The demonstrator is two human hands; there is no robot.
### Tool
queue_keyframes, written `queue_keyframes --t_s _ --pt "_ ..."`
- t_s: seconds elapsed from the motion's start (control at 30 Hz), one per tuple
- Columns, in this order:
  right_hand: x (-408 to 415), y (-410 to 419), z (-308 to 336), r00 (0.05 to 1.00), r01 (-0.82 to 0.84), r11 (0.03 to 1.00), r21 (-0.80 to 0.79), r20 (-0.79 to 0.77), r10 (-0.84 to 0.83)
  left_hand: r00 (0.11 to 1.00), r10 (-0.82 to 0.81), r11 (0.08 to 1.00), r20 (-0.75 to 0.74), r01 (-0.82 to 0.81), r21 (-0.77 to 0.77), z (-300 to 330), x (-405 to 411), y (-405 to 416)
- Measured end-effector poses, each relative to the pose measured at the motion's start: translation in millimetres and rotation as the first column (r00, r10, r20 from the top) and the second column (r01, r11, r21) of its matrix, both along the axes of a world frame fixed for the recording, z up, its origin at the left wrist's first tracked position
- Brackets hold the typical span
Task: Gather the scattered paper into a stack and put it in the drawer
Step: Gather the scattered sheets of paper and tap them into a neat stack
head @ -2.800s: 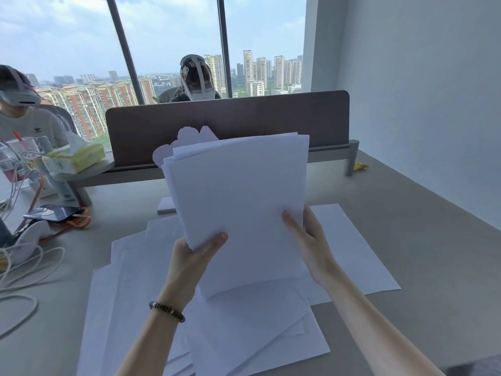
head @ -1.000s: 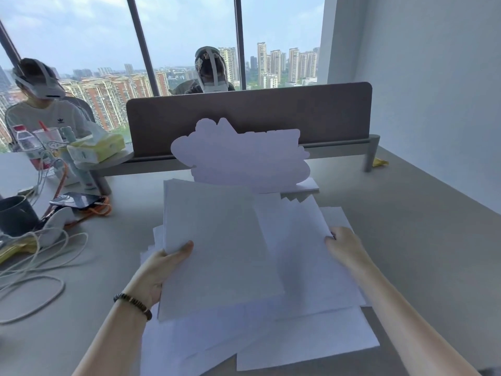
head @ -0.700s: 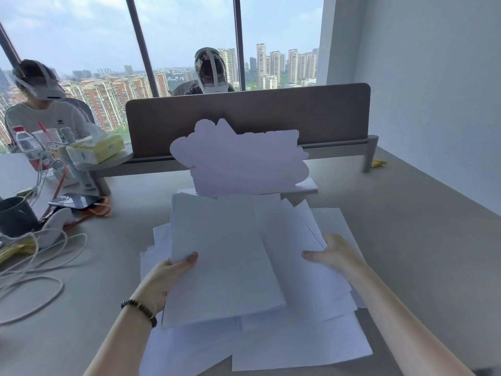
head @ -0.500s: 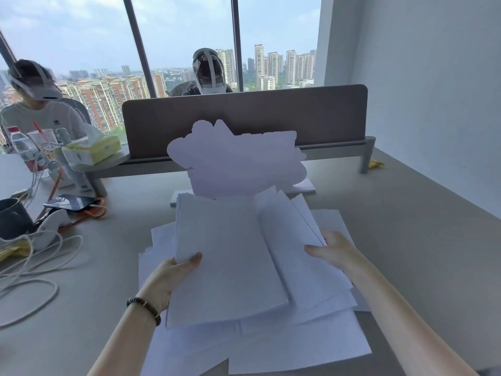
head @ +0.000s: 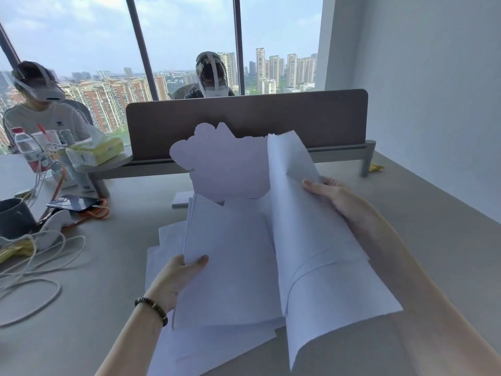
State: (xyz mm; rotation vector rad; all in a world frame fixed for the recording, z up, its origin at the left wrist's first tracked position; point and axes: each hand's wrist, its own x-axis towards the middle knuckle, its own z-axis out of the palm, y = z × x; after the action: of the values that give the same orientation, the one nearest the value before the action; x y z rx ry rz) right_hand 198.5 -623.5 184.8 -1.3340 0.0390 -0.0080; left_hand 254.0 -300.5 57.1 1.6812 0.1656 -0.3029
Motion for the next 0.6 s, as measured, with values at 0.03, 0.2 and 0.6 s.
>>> queue_keyframes --t_s 0.03,0.2,0.6 --pt "-0.4 1.6 4.4 1.000 -0.015 0.999 0.044 0.025 0.014 1.000 0.006 1.000 -0.006 -0.006 -0.008 1.2 -2.9 -1.3" --pt "8.5 -1.7 -3.3 0.999 0.038 0.997 0.062 0.032 -0.040 1.000 -0.009 0.998 -0.026 0.007 -0.061 8.2 -13.1 -3.1" --pt "12.6 -1.0 -130.1 0.933 0.093 0.791 -0.604 -0.224 -0.281 0.997 -0.081 0.992 0.011 0.082 -0.098 14.8 -19.5 -22.2"
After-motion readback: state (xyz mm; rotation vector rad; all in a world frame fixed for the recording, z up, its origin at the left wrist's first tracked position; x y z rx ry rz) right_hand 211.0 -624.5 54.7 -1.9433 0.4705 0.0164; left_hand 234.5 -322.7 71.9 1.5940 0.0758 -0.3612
